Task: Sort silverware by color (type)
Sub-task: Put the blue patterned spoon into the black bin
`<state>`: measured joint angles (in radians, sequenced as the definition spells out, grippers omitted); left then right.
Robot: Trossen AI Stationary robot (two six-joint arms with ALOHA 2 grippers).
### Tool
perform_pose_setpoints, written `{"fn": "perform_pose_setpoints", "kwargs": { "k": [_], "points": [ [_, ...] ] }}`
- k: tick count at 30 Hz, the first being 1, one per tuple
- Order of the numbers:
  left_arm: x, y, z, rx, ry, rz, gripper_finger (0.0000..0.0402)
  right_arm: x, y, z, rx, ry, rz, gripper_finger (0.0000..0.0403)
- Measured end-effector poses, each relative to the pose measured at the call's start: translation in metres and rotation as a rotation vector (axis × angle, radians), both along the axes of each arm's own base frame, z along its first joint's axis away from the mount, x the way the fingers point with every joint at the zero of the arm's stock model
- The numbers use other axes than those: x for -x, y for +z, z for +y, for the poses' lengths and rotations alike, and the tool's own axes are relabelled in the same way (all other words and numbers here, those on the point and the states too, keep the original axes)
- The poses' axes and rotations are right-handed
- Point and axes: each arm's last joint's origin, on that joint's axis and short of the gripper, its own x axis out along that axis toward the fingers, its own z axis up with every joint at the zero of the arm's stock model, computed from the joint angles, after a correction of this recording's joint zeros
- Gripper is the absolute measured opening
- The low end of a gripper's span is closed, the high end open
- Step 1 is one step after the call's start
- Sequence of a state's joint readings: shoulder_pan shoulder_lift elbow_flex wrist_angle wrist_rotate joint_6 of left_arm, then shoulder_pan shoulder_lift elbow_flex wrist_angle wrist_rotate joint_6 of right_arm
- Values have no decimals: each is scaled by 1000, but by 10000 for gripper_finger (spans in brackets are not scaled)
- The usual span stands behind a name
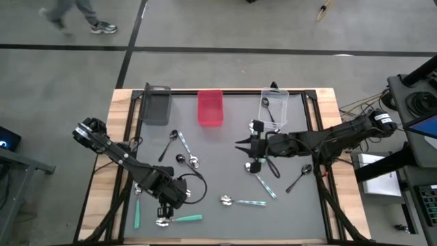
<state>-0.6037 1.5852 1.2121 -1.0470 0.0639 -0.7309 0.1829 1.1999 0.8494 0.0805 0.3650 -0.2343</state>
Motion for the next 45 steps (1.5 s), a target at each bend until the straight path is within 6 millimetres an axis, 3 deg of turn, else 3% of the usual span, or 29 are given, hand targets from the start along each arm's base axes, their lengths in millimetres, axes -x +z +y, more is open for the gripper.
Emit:
{"fn": "perform_pose_setpoints", "kwargs": {
  "k": [15,25,32,45],
  "points": [
    [0,-1,1,-25,-13,-13,3,1,-9,0,-25,-14,66,59],
    [-1,-3,0,-114,-81,-63,98,1,-10,0,-57,-29,75,59],
    [-8,-23,-4,-171,-135,-13,150,1,-11,0,-60,-30,79,59],
    [-12,-63,-6,-258,-199,67,141,1,-11,0,-60,-31,81,59]
  ]
}}
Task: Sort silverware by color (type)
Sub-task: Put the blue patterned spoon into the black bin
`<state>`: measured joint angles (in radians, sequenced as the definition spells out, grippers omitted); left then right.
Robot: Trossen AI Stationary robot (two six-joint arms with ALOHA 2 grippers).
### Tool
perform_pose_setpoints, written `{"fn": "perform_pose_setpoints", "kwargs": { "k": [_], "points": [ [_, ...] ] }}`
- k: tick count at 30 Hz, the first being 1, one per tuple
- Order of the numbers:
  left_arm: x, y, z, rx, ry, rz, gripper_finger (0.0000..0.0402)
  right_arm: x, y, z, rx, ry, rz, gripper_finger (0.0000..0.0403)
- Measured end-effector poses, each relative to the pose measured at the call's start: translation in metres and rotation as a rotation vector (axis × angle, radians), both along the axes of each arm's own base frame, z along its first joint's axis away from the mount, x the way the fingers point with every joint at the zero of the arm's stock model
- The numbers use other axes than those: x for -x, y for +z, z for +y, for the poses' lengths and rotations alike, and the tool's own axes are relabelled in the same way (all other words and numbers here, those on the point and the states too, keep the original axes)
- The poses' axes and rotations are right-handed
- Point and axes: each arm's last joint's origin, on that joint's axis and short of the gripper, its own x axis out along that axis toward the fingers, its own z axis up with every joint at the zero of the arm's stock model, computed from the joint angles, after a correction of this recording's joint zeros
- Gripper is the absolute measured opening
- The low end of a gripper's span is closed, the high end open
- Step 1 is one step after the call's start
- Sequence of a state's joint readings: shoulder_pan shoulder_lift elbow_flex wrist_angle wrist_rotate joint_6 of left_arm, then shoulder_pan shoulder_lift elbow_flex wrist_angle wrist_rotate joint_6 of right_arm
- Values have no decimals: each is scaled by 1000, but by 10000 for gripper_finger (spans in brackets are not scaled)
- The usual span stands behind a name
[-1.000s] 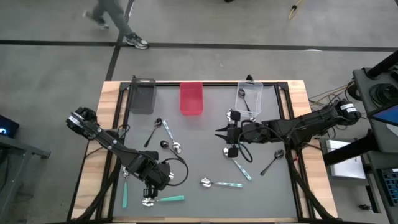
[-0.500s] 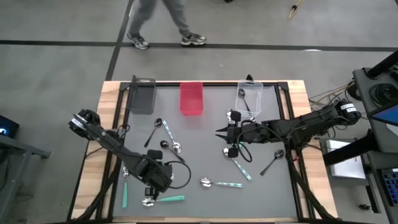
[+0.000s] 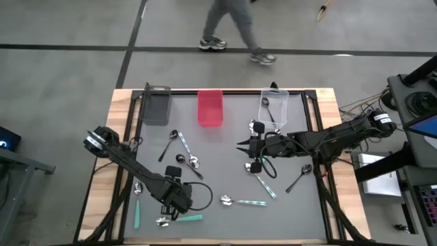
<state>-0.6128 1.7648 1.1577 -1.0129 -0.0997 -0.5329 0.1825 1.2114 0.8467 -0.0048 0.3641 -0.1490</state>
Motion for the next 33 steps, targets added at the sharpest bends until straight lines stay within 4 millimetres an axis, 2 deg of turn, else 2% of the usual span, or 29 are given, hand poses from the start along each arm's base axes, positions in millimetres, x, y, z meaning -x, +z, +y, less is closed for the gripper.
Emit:
{"fn": "perform_pose_setpoints", "kwargs": {
  "k": [12,18,23,33],
  "points": [
    [14,-32,10,37,37,-48,139,0,0,0,2,-2,1,59],
    [17,-35,11,44,37,-55,132,0,0,0,3,-2,1,59],
    [16,-36,11,51,38,-55,103,0,0,0,5,-1,1,59],
    [16,-37,11,63,74,-58,11,0,0,0,3,-2,1,59]
  ]
}}
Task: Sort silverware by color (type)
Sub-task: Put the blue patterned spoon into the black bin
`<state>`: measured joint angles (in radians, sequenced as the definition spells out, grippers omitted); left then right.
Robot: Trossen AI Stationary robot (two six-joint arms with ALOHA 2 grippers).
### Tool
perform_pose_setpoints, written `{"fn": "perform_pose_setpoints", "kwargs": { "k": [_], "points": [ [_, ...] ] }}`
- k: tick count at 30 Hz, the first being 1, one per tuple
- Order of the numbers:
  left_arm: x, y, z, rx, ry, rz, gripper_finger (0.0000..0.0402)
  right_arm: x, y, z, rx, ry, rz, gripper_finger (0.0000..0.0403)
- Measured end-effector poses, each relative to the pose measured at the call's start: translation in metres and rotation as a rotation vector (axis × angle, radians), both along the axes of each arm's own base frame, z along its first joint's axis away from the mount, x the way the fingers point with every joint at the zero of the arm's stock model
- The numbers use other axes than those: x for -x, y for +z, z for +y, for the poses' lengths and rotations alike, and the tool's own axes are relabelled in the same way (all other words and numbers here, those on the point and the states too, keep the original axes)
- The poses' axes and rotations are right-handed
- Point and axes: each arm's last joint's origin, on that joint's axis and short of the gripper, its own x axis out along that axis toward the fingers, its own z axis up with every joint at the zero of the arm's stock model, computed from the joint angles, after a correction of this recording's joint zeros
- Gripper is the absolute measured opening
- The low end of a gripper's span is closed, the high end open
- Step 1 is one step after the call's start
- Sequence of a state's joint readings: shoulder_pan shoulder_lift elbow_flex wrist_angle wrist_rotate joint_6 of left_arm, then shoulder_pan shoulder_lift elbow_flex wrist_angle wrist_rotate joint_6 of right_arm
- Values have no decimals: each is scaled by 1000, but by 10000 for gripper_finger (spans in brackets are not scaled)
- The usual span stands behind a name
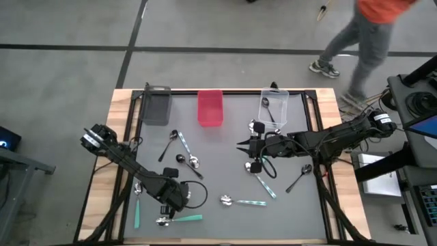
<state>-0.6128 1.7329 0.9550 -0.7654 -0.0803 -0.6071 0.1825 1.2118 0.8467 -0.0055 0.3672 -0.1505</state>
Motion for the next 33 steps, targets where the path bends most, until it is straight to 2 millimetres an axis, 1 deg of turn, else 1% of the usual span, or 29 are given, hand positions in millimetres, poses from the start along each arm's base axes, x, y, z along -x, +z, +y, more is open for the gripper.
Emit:
{"fn": "perform_pose_setpoints", "kwargs": {
  "k": [5,8,10,13,15,17,21,24,26,30,33],
  "points": [
    [0,1,0,4,22,-5,5,0,0,0,1,0,0,59],
    [2,6,3,-1,17,-11,3,0,0,0,0,0,0,59],
    [2,15,4,10,14,-29,2,0,0,0,0,0,0,59],
    [-1,37,8,67,28,-104,2,0,0,0,-1,0,-1,59],
    [-2,51,15,89,49,-149,2,0,0,0,2,1,-3,59],
    [-4,70,22,106,76,-235,1,0,0,0,2,2,-5,59],
    [-7,109,36,144,102,-468,1,-1,2,0,-1,10,-17,59],
    [-7,140,44,187,76,-687,1,-1,2,1,-15,38,-25,59],
    [-7,157,49,211,50,-821,1,-2,4,2,-26,74,-40,59],
    [-5,176,58,224,8,-991,0,-4,8,5,-62,163,-84,59],
    [-7,184,60,226,-14,-1075,0,-8,12,8,-101,206,-147,59]
  ]
}}
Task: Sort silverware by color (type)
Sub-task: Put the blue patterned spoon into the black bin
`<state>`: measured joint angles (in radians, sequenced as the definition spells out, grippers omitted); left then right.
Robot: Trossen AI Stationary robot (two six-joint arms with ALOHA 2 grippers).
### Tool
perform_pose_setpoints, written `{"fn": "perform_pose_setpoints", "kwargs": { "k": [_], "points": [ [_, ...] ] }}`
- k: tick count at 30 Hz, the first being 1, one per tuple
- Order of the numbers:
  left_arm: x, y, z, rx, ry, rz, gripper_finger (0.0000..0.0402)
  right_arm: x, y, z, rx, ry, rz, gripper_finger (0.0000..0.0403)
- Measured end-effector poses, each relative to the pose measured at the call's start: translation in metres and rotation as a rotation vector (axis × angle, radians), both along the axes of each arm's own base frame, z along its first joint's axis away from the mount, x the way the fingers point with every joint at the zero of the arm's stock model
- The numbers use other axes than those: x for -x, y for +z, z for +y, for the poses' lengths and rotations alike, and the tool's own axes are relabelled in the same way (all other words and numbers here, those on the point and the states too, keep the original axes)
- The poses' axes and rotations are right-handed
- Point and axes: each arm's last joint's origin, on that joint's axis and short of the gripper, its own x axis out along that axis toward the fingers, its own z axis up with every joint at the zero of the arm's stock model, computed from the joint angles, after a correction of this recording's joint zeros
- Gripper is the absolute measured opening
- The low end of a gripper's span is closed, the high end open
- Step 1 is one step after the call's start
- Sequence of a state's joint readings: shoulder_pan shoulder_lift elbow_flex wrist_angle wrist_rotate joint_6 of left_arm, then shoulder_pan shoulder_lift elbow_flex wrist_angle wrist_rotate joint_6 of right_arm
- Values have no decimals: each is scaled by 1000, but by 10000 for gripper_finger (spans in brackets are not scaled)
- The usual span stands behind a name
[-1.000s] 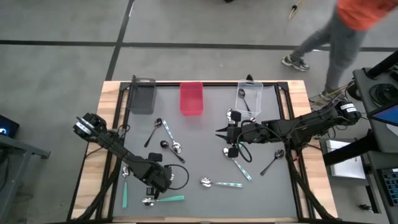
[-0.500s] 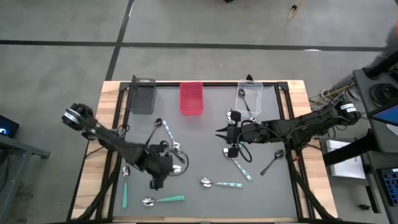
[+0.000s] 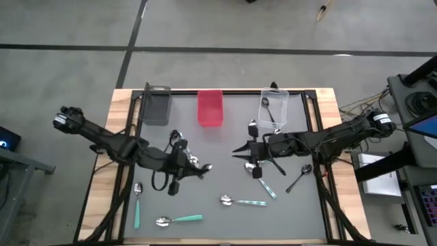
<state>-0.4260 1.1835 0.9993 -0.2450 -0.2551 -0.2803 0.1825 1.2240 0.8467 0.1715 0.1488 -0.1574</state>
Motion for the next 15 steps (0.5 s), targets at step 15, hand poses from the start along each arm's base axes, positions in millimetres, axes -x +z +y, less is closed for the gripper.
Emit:
{"fn": "perform_pose_setpoints", "kwargs": {
  "k": [15],
  "points": [
    [-42,-32,-20,-36,-162,-13,0,-25,-4,12,-110,230,-180,81]
  ]
}}
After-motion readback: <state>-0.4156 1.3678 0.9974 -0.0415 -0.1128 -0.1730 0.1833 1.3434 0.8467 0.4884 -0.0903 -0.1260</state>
